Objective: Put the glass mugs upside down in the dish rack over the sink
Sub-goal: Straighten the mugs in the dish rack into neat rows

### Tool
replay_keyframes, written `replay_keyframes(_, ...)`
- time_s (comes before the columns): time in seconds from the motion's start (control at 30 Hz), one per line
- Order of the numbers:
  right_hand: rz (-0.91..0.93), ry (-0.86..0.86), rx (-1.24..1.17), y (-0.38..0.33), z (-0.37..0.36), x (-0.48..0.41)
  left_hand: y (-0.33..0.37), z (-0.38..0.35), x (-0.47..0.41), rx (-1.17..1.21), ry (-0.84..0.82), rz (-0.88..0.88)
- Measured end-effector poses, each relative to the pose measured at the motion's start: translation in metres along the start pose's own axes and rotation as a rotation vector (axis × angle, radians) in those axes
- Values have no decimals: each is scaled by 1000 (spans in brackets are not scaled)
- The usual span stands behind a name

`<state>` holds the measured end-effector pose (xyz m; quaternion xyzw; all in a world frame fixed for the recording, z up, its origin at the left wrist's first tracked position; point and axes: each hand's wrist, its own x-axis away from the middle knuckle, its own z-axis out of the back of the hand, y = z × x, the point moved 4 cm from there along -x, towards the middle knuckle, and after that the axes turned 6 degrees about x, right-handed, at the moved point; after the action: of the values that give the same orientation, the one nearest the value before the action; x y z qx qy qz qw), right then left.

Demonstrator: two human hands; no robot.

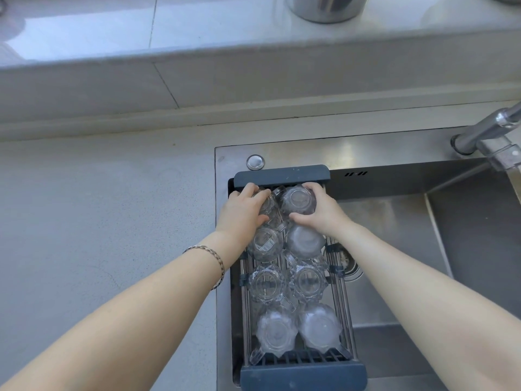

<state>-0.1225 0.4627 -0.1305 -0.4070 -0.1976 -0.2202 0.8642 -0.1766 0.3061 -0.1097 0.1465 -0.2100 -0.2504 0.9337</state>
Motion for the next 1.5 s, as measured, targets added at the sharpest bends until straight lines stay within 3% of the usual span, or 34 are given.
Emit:
replay_keyframes(0.17,-12,-53,-43,-2,-9,-1,1,0,0,16,-10,3)
replay_keyframes(0.3,-26,190,-33,1,1,35,-1,3,19,150,72,30)
replay_keyframes(0.37,-74,232,-29,8,-2,59,-2,3,38,191,144,20)
replay_keyframes(0.5,-163,111,141,19,-27,71,4,-17,65,96,5,-23)
replay_keyframes(0.73,-209,168,225,6,-28,59,8,-25,54,-23,-51,58)
replay_keyframes(0.97,125,107,343,-18,9,89,9,-21,56,-44,-9,141)
replay_keyframes(1.07,298,-41,486,-25,16,87,12,-21,55,-54,-16,138)
replay_keyframes(1.27,402,-308,705,-31,6,55,12,-22,57,-53,-28,131)
replay_keyframes(1.5,506,-186,792,-4,-3,49,12,-22,56,-68,-26,118)
